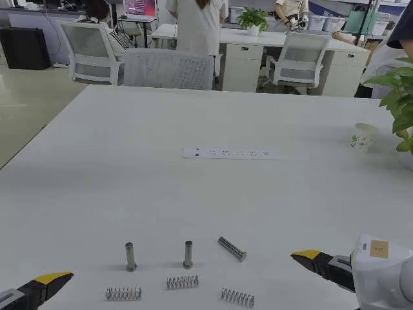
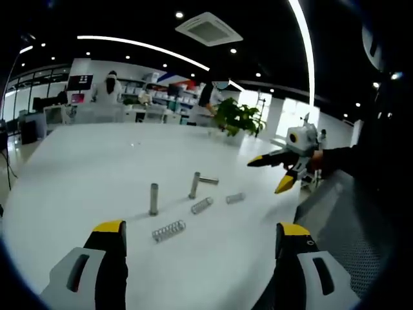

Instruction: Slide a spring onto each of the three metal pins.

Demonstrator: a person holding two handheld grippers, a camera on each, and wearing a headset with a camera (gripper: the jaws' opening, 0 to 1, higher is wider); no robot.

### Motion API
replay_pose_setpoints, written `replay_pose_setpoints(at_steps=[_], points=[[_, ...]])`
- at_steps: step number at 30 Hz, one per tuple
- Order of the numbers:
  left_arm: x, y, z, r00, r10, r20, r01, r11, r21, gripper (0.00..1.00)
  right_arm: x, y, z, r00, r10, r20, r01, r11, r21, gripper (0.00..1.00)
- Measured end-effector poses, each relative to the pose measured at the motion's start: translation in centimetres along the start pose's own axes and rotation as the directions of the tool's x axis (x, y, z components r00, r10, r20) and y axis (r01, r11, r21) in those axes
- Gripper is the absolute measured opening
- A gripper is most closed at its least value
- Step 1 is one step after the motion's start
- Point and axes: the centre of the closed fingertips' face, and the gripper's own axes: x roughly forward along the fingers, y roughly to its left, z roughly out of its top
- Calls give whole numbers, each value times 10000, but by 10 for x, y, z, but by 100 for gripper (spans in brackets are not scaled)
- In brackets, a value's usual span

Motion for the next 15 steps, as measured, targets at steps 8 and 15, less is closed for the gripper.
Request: replay_pose_setpoints(at_steps=[8, 15], points=[[0, 0, 0, 10000, -21, -7, 21, 10000, -14, 92, 0, 0, -1, 10000, 3, -60, -3, 10000, -24, 84], [1, 0, -1, 10000, -36, -30, 36, 10000, -9, 92, 0, 0, -2, 9999, 8, -105, -9, 10000, -29, 84]])
